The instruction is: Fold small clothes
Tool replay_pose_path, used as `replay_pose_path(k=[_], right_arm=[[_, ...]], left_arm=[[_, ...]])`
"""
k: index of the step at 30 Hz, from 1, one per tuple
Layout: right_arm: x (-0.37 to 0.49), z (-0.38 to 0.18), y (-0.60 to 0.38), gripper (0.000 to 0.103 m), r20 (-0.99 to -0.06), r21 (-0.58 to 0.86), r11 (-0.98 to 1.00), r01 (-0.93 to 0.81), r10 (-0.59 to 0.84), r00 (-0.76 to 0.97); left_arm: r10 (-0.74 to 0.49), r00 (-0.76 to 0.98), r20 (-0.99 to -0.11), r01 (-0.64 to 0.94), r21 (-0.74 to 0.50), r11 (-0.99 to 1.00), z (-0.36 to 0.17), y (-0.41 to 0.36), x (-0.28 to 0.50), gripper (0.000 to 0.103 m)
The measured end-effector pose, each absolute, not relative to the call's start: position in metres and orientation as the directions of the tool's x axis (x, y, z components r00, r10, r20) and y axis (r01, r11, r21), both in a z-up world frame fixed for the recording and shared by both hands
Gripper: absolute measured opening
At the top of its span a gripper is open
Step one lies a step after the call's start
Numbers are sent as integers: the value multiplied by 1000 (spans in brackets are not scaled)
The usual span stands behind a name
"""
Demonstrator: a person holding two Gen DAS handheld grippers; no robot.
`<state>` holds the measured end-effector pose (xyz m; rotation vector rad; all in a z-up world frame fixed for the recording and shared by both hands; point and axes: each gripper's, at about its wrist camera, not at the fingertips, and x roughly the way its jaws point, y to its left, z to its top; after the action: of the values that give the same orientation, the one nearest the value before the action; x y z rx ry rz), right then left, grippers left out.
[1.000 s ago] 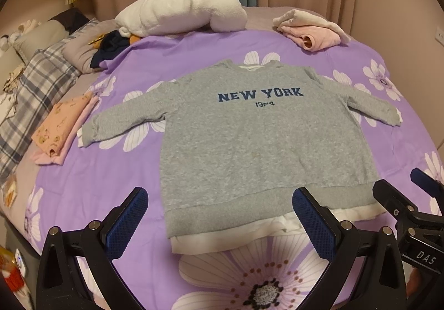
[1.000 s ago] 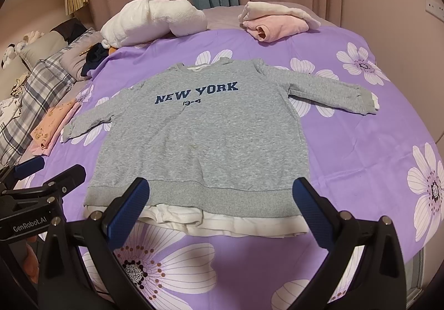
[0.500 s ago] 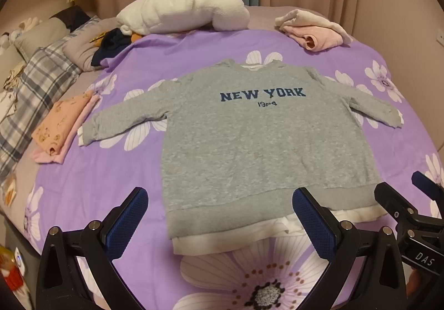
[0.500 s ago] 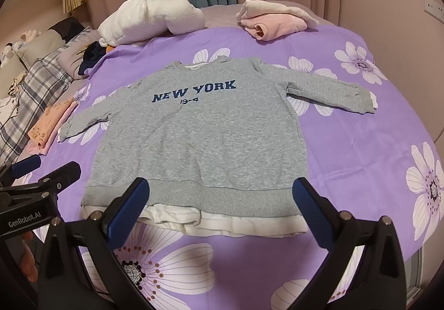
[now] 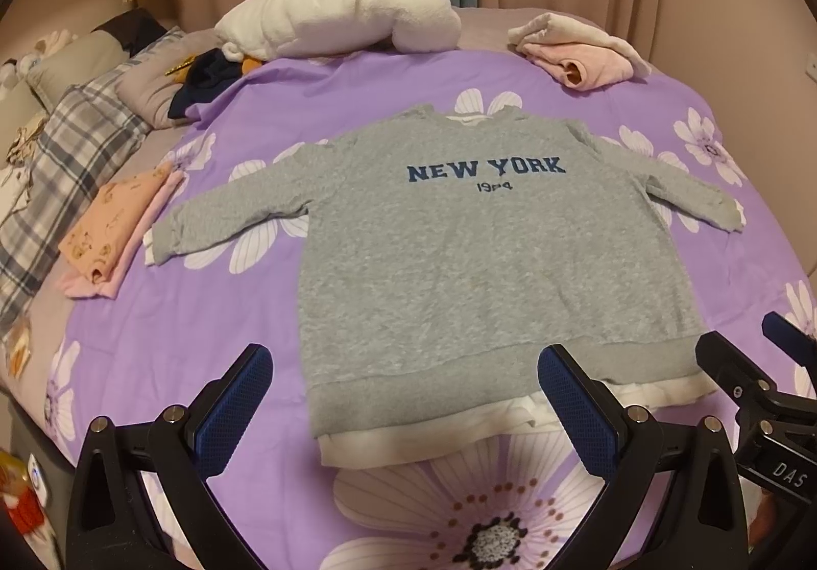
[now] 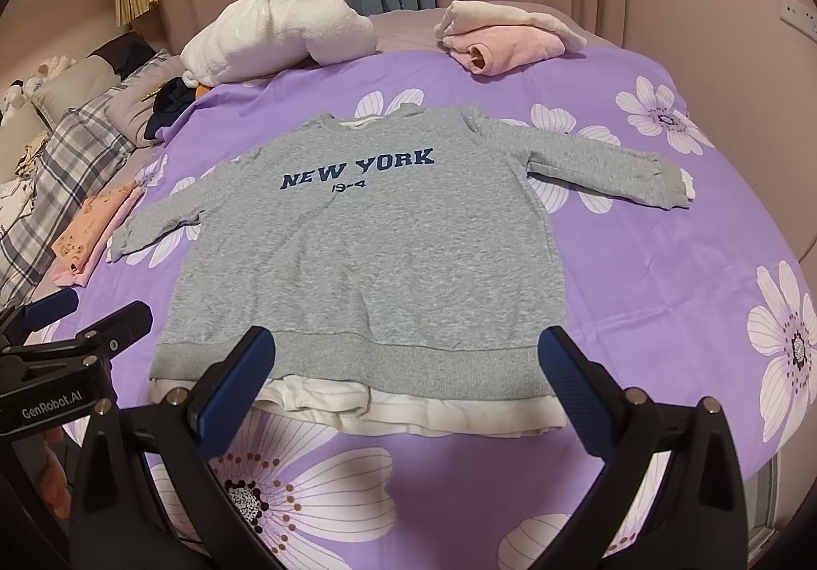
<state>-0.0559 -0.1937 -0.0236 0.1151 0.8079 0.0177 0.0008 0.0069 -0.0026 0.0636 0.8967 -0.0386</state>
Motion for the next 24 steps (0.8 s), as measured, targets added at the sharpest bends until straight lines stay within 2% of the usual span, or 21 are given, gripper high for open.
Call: replay_pose_path(k=[24], right_arm=[[-57,-23,-193,103,-720,110,994,28,60,692]], left_arm=[[-3,618,-786,59,42,997,-4,4,0,103]])
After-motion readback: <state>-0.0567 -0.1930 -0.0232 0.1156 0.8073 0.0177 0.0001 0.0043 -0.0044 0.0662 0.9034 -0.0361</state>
